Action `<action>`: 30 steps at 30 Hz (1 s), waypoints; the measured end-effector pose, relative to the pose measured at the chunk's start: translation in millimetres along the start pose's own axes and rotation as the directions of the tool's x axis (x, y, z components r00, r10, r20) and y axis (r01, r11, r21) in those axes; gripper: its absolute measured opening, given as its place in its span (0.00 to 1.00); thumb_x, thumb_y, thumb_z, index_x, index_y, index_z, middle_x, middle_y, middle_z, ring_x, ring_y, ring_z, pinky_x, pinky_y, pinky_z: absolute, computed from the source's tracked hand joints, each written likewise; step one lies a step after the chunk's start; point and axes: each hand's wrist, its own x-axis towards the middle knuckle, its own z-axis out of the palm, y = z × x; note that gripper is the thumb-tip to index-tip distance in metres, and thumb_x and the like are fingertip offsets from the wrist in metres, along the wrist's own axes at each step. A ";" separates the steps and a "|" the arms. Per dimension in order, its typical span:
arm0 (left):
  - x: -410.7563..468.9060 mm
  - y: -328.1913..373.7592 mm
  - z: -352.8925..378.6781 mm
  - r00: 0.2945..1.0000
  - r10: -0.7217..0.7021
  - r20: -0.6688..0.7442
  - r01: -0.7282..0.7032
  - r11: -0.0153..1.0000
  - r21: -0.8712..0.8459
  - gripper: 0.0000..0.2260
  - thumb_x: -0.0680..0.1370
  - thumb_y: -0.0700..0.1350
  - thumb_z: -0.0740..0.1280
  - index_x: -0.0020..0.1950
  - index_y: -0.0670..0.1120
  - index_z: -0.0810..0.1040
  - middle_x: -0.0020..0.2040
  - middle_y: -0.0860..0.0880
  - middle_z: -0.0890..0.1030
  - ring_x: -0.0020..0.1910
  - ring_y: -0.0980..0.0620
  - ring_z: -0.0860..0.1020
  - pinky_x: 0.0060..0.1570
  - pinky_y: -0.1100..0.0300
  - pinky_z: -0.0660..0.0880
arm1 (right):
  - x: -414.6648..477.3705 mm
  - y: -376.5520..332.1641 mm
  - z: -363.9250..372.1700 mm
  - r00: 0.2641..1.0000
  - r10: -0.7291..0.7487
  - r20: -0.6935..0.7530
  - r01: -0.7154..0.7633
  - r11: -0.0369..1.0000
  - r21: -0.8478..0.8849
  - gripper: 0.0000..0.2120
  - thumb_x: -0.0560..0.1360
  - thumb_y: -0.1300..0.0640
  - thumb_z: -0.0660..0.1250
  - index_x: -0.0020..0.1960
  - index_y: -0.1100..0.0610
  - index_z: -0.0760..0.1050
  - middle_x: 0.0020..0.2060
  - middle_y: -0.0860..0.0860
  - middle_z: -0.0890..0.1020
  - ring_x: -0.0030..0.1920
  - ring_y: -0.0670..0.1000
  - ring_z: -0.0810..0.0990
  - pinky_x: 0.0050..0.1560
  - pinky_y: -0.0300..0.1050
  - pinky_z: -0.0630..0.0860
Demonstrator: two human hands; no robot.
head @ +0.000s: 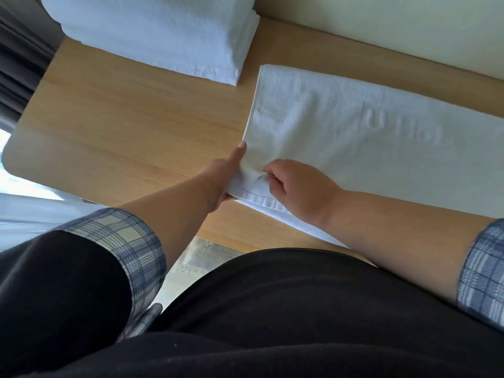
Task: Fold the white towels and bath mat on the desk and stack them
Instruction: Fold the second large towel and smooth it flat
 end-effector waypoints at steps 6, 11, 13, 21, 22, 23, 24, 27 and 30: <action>7.8 16.5 -16.6 0.997 0.051 -0.065 -0.034 0.969 0.244 0.23 0.77 0.67 0.64 0.50 0.48 0.83 0.42 0.48 0.87 0.40 0.48 0.86 0.44 0.52 0.82 | 5.9 -2.2 8.1 0.974 0.015 0.224 -0.002 0.998 -0.059 0.13 0.84 0.47 0.57 0.54 0.52 0.78 0.38 0.44 0.79 0.42 0.49 0.79 0.45 0.45 0.72; 11.3 14.8 -22.6 0.986 0.166 0.004 -0.157 0.921 0.357 0.15 0.76 0.50 0.74 0.59 0.51 0.74 0.47 0.45 0.85 0.40 0.49 0.86 0.36 0.55 0.82 | 4.9 4.1 10.8 0.923 0.024 0.383 0.000 0.998 -0.064 0.17 0.84 0.52 0.60 0.72 0.48 0.72 0.58 0.44 0.82 0.57 0.45 0.78 0.60 0.44 0.72; 12.5 15.3 -19.0 0.983 0.183 0.005 -0.174 0.926 0.335 0.11 0.78 0.44 0.71 0.56 0.52 0.73 0.50 0.44 0.84 0.41 0.47 0.85 0.36 0.54 0.82 | -2.1 13.7 5.1 0.951 0.047 0.304 -0.042 0.999 -0.023 0.18 0.82 0.50 0.62 0.71 0.47 0.72 0.48 0.40 0.81 0.45 0.39 0.76 0.49 0.37 0.71; 25.2 44.7 -1.4 0.984 0.175 0.032 -0.178 0.971 0.162 0.17 0.79 0.53 0.71 0.63 0.47 0.77 0.52 0.47 0.86 0.48 0.49 0.85 0.49 0.51 0.83 | -23.0 49.5 -8.1 0.944 0.116 0.308 -0.055 0.978 -0.201 0.27 0.79 0.52 0.67 0.76 0.46 0.65 0.60 0.46 0.75 0.59 0.49 0.74 0.61 0.46 0.71; 27.5 47.7 -1.4 0.984 0.175 0.036 -0.179 0.969 0.169 0.14 0.79 0.50 0.70 0.62 0.46 0.78 0.50 0.47 0.86 0.44 0.51 0.86 0.42 0.55 0.83 | -22.6 50.1 -8.7 0.941 0.110 0.319 -0.046 0.979 -0.201 0.28 0.79 0.51 0.67 0.77 0.45 0.64 0.62 0.46 0.75 0.61 0.49 0.73 0.63 0.46 0.70; 28.7 50.3 -1.9 0.984 0.173 0.031 -0.176 0.963 0.202 0.12 0.79 0.47 0.70 0.61 0.46 0.78 0.50 0.47 0.86 0.41 0.52 0.86 0.36 0.58 0.82 | -23.2 50.9 -9.6 0.941 0.105 0.321 -0.048 0.982 -0.181 0.28 0.79 0.51 0.67 0.77 0.45 0.64 0.63 0.46 0.75 0.62 0.48 0.73 0.62 0.44 0.70; 29.3 53.1 -3.1 0.984 0.178 0.017 -0.176 0.950 0.257 0.12 0.79 0.45 0.70 0.62 0.46 0.77 0.50 0.47 0.85 0.41 0.52 0.85 0.32 0.60 0.80 | -24.6 51.7 -10.5 0.945 0.100 0.310 -0.058 0.988 -0.141 0.27 0.80 0.51 0.66 0.77 0.45 0.64 0.63 0.47 0.76 0.61 0.48 0.74 0.61 0.42 0.69; 34.9 65.2 -3.6 0.973 0.231 -0.012 -0.203 0.877 0.435 0.17 0.76 0.46 0.73 0.62 0.47 0.74 0.52 0.47 0.82 0.46 0.49 0.83 0.37 0.56 0.83 | -33.0 56.7 -12.9 0.976 0.174 0.133 -0.179 0.984 0.023 0.17 0.82 0.51 0.63 0.71 0.47 0.72 0.49 0.46 0.81 0.48 0.44 0.79 0.51 0.39 0.74; 47.4 85.8 4.7 0.965 0.261 -0.021 -0.212 0.828 0.519 0.22 0.75 0.59 0.72 0.58 0.43 0.80 0.44 0.47 0.81 0.43 0.45 0.81 0.56 0.47 0.80 | -33.4 65.6 -13.9 0.965 0.255 0.068 -0.253 0.967 -0.031 0.10 0.80 0.50 0.66 0.60 0.50 0.75 0.45 0.43 0.77 0.45 0.44 0.78 0.41 0.38 0.70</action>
